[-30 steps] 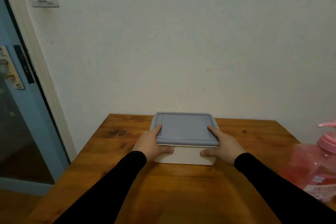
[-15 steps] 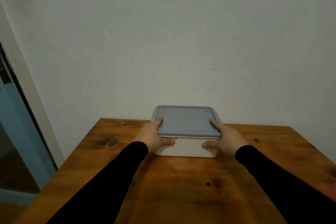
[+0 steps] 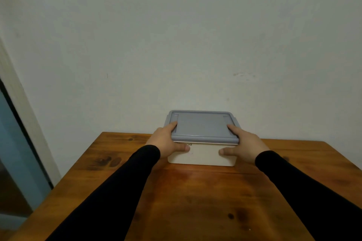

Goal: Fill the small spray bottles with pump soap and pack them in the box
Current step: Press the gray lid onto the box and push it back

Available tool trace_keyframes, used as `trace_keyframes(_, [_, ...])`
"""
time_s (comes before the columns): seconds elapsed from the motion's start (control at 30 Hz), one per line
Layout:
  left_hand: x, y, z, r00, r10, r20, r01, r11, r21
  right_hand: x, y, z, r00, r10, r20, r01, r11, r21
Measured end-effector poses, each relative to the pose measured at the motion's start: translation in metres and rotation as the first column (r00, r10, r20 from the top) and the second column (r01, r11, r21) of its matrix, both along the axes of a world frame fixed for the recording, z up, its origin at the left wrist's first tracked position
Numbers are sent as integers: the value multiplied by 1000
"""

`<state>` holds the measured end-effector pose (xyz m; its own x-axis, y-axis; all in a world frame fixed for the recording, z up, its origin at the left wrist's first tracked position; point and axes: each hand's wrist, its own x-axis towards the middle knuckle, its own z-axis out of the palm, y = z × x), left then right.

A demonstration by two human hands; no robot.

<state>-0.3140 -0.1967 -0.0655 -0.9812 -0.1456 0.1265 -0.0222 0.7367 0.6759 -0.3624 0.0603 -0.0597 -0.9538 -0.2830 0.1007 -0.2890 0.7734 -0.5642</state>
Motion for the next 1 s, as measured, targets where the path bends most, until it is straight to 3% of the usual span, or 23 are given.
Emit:
trace_keyframes(0.2, [-4, 0, -1, 1000, 13, 4, -13, 999, -42, -6, 0, 0, 1000, -7, 6, 7, 999, 32])
trace_keyframes(0.47, [8, 7, 5, 991, 133, 2, -126, 944, -304, 8, -1, 3, 998, -59, -29, 62, 991, 118])
trace_keyframes(1.0, [112, 37, 65, 995, 97, -21, -99, 936, -338, 121, 28, 56, 994, -21, -103, 33, 992, 120])
